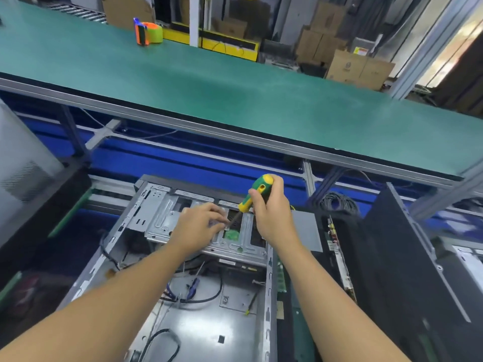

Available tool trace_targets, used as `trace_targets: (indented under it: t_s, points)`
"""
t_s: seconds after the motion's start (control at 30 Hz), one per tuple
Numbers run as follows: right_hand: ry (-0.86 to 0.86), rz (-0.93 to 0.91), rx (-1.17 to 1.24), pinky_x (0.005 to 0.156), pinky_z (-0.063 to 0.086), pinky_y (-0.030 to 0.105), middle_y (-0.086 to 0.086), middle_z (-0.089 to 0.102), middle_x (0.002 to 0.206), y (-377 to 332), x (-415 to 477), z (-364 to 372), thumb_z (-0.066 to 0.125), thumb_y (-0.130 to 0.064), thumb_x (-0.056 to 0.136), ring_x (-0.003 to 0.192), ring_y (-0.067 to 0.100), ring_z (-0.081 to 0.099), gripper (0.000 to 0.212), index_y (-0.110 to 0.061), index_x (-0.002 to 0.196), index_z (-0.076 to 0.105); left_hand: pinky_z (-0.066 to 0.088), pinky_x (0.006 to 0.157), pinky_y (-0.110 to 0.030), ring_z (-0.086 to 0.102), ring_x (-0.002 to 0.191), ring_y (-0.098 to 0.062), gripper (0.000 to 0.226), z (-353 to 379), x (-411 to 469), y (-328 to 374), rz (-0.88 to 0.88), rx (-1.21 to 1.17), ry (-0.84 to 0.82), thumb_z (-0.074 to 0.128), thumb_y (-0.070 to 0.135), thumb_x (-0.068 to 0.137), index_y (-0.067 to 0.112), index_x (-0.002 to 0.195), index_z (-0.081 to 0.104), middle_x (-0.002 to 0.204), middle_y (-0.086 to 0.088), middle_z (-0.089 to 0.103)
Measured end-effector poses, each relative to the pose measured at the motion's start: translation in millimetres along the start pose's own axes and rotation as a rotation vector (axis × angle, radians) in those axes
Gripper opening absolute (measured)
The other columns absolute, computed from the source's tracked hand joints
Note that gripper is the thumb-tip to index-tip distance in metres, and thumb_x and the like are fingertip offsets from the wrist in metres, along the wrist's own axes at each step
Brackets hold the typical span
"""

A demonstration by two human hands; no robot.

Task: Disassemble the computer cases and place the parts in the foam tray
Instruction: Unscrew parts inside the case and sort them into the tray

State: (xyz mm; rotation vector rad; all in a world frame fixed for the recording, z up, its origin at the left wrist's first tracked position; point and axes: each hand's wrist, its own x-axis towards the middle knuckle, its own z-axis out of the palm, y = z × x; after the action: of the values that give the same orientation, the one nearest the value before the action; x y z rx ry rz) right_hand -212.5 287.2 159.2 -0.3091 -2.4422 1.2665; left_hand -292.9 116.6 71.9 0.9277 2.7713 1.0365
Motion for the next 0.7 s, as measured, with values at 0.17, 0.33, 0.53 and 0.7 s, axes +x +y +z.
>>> trace_targets:
  t_s: [0.17, 0.33, 0.53, 0.7]
  points:
    - [0.017, -0.012, -0.031, 0.055, 0.042, 0.008, -0.013, 0.061, 0.080, -11, 0, 5, 0.057, -0.029, 0.101, 0.069, -0.007, 0.062, 0.021, -0.027, 0.113, 0.040, 0.039, 0.098, -0.043, 0.056, 0.108, -0.004, 0.010, 4, 1, -1, -0.011, 0.008, 0.003, 0.068, 0.040, 0.091, 0.040, 0.095, 0.077, 0.115, 0.023, 0.062]
    - [0.046, 0.018, -0.083, 0.061, 0.050, 0.025, -0.006, 0.062, 0.088, -20, 1, 6, 0.055, -0.033, 0.102, 0.075, 0.011, 0.063, 0.023, -0.024, 0.118, 0.041, 0.033, 0.095, -0.037, 0.054, 0.109, -0.004, 0.017, 5, 2, -2, -0.002, 0.034, 0.003, 0.064, 0.046, 0.093, 0.041, 0.105, 0.073, 0.117, 0.023, 0.059]
    - [0.063, 0.040, -0.095, 0.064, 0.052, 0.031, -0.005, 0.061, 0.088, -25, -2, 11, 0.055, -0.033, 0.101, 0.075, 0.014, 0.063, 0.022, -0.026, 0.116, 0.041, 0.028, 0.092, -0.032, 0.055, 0.106, -0.004, 0.011, 7, 0, -1, -0.010, 0.009, 0.031, 0.065, 0.042, 0.093, 0.039, 0.099, 0.075, 0.114, 0.023, 0.060]
    - [0.065, 0.029, -0.124, 0.063, 0.055, 0.037, 0.000, 0.064, 0.085, -29, 0, 9, 0.061, -0.034, 0.098, 0.071, 0.019, 0.065, 0.028, -0.022, 0.115, 0.042, 0.024, 0.088, -0.030, 0.054, 0.103, -0.003, 0.012, 7, -1, -1, -0.015, 0.010, 0.036, 0.064, 0.042, 0.094, 0.039, 0.099, 0.074, 0.115, 0.023, 0.059]
